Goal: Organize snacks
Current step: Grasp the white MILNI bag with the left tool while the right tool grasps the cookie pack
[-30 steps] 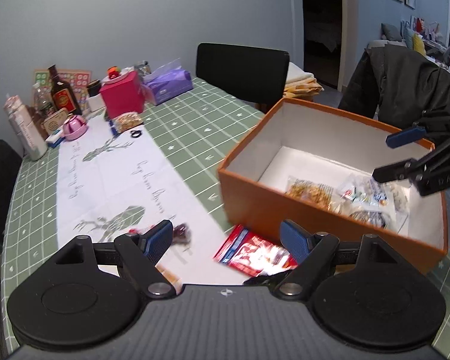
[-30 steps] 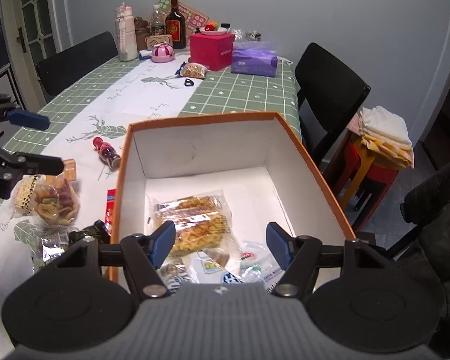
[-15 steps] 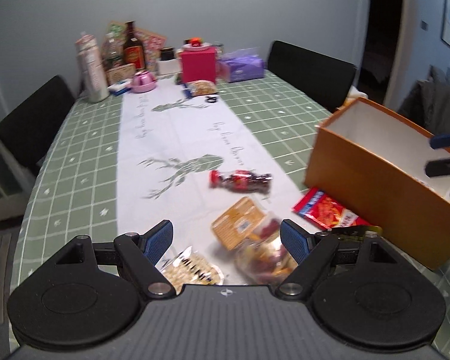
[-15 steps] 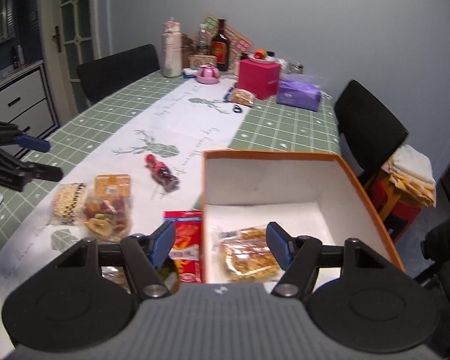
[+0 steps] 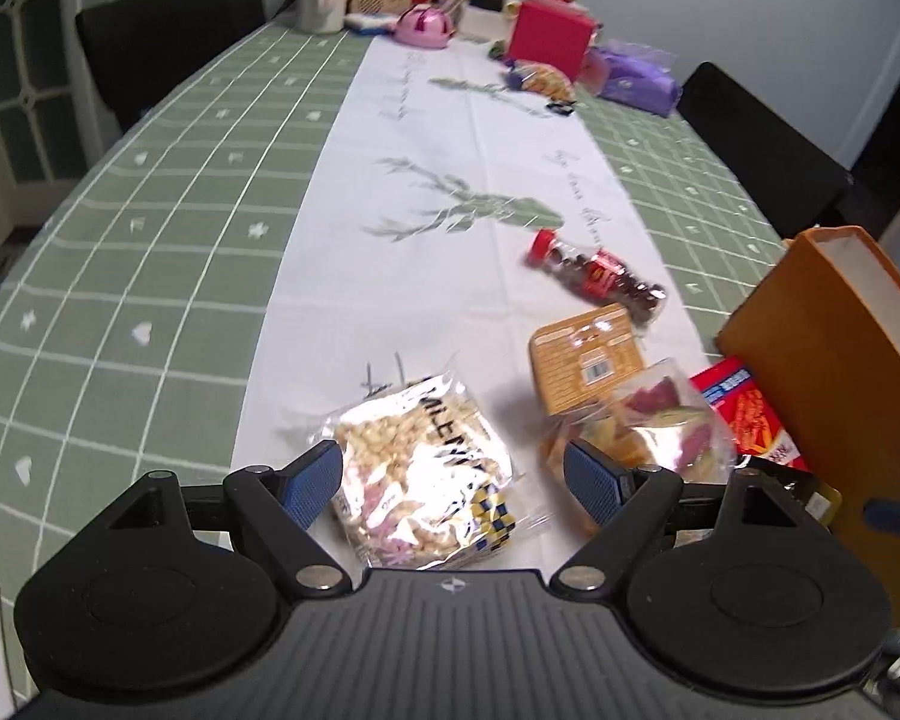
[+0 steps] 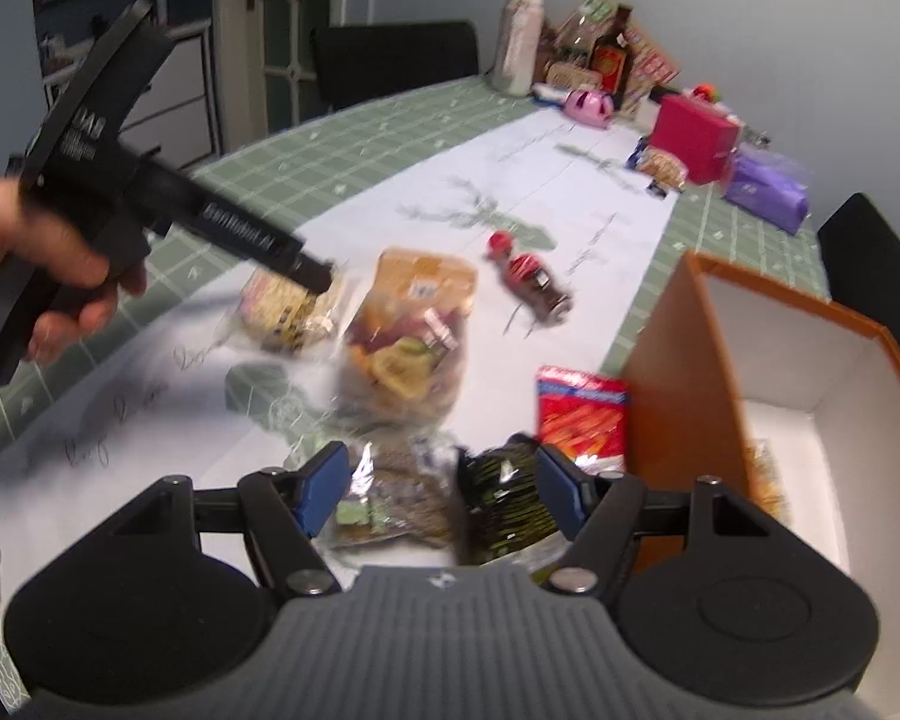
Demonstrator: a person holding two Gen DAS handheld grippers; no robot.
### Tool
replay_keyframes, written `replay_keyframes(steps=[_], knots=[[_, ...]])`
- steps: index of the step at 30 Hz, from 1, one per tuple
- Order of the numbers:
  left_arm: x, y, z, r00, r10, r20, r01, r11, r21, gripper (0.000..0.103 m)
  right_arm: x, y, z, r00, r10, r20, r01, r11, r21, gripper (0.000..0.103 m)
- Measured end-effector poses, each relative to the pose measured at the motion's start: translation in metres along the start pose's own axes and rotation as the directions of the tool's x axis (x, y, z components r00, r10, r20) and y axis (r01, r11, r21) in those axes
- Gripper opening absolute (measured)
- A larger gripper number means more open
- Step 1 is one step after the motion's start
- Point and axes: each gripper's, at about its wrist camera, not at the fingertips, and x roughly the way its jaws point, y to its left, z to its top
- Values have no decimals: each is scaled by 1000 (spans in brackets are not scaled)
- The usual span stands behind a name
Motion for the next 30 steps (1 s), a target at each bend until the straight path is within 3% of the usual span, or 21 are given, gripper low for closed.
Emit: replay_keyframes(steps=[4,9,15,19,22,26,30], knots=[[6,1,-1,1000,-14,-14,12,997,-77,100,19,15,-5,999,47,-20,-47,999,-27,67],[12,-5,1,1000,8,-10,-9,998,-61,103,36,30,-9,998,41,-45,-44,997,-63,67],[27,-14,-7,992,113,-51,-111,993,32,103,41,38,-13,997,29,-67,-34,996,-82,67],[28,-8,-12,994,92,-54,-90,996,25,103,44,38,-16,998,6,-65,-12,996,-85,67],[23,-9,-13,996,74,-51,-71,996,59,91,47,37,-17,998,-7,-70,0,995,-102,60],[14,-6,-20,996,53,-72,-46,994,95,88,41,34,-20,997,17,-76,-24,995,-101,51],[0,-2,-36,993,0,-120,19,987,157,87,32,33,-29,993,86,-76,-95,988,-123,50]])
